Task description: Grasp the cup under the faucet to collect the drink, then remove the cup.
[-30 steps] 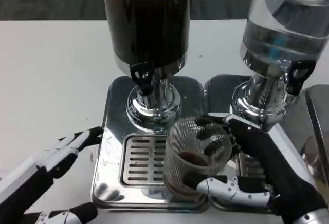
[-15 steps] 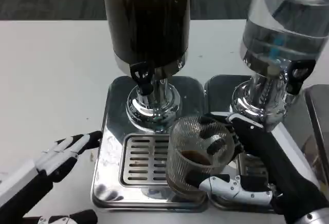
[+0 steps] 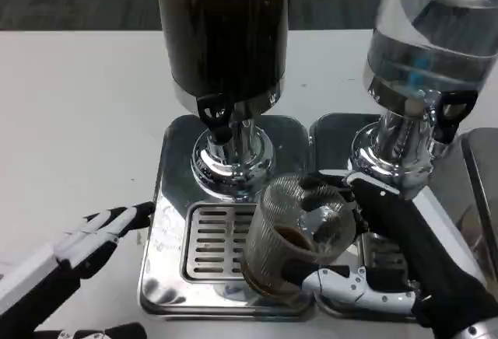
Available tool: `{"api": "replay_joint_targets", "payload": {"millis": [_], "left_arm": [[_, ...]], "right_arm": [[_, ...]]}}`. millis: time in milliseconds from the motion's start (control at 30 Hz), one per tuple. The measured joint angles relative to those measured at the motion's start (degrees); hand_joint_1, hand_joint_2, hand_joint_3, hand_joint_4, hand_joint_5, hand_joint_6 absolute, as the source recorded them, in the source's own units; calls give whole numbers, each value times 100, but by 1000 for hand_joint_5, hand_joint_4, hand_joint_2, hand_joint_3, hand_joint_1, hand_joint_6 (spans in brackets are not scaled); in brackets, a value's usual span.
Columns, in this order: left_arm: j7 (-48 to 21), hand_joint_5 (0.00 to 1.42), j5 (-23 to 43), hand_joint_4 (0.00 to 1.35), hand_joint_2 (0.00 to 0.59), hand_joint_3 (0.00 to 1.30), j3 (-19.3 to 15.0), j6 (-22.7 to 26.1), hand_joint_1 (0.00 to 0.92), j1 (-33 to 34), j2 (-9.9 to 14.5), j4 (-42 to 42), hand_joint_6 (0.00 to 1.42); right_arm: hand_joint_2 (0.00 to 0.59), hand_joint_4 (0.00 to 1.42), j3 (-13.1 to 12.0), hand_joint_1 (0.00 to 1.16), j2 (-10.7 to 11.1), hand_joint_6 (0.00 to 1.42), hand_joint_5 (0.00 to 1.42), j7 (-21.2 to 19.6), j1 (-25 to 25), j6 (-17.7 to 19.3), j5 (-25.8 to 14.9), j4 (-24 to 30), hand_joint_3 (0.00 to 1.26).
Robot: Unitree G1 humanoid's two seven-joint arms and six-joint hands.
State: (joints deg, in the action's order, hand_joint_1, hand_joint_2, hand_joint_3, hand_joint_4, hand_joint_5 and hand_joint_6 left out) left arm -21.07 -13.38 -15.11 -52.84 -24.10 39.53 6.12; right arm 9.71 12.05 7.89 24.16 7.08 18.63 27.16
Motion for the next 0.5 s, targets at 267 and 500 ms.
{"api": "replay_joint_targets", "payload": {"millis": [267,500], "left_arm": [[0,0,0,0,81,0,16,48,0,0,0,-20,0],[1,0,0,0,81,0,30,104,0,-47,0,-102,0]], "right_arm": [[271,553,-62,696,19,701,654,56,75,0,-56,17,493],[271,557,-131,695,90,702,655,137,74,0,-116,17,502]]}}
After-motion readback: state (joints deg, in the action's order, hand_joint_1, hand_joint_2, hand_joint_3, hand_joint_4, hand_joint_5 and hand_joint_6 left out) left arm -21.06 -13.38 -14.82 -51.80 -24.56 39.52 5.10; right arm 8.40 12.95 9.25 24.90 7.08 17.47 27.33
